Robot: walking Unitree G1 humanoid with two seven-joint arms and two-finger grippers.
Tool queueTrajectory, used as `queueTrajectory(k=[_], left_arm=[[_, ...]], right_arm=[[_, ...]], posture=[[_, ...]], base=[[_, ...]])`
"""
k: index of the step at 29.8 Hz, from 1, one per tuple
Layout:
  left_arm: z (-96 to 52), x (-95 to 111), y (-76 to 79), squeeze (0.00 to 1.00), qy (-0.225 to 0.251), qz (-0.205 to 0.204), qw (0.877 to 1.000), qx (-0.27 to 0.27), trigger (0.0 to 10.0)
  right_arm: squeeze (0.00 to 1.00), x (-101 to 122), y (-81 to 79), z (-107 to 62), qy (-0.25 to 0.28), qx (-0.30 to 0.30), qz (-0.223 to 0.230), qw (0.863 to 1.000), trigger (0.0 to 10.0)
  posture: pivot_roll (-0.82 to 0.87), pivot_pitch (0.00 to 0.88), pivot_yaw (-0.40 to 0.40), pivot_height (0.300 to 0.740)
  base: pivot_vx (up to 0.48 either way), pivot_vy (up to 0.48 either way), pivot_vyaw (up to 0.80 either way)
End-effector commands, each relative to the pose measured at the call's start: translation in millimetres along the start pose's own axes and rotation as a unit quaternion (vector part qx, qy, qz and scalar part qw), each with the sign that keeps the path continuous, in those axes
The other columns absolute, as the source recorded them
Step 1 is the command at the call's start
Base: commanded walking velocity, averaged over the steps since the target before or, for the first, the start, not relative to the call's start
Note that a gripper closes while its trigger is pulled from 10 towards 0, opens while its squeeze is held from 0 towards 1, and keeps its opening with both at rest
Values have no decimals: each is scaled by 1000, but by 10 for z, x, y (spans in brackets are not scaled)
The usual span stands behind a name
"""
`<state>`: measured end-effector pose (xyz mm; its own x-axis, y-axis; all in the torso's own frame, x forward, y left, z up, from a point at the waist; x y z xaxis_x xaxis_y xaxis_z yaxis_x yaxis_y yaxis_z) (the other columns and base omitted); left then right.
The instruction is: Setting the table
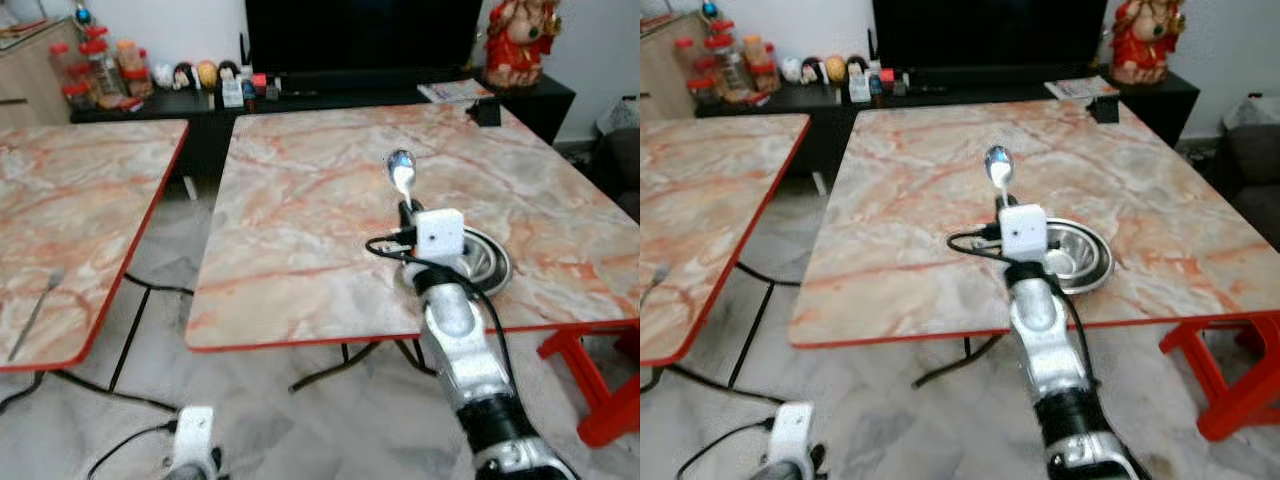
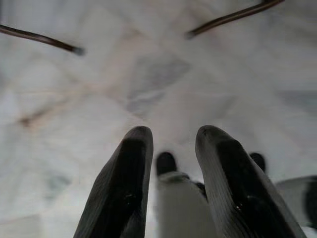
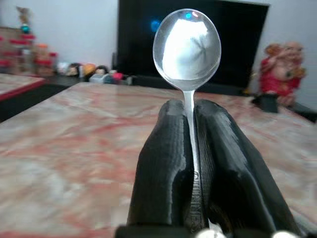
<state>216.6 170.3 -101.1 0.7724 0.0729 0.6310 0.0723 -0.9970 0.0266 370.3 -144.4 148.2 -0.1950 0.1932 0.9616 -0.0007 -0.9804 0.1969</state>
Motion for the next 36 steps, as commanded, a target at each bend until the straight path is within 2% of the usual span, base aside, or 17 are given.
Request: queueTrajectory(k=[1,12,27,36], left_arm=[[-7,20,-154,0,1,3,1000,19,10000],[-8,14,-162,0,0,2,1000,22,10000],[-2,38,-143,0,4,0,1000,22,10000],[-7,21,-167,0,1,7,1000,27,10000]], right_arm=[[0,114,-121,35,17,14,10,1000,10000],[0,112,-116,38,15,13,10,1000,10000],[0,113,-88,35,16,9,21,1000,10000],[0,123,-67,40,18,7,2,1000,10000]], posture=[[-102,0,-1,740],[-101,0,0,740],[-103,0,-1,740],[-103,0,-2,740]], base=[[255,0,0],[249,0,0],[0,0,0],[54,-81,115]])
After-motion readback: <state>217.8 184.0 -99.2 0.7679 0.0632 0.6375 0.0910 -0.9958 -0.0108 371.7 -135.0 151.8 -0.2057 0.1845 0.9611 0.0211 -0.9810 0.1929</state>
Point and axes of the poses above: a point about 5 cm out from each wrist's last joint towards the gripper, its own z axis pointing out of the wrist towards the gripper, its own x axis along the axis of the wrist's last joint, y = z × x, the point moved 3 cm from there along z, pointing out of the wrist towards the gripper, and after that the axes turned 3 degrees about -z, right-handed, at the moved point
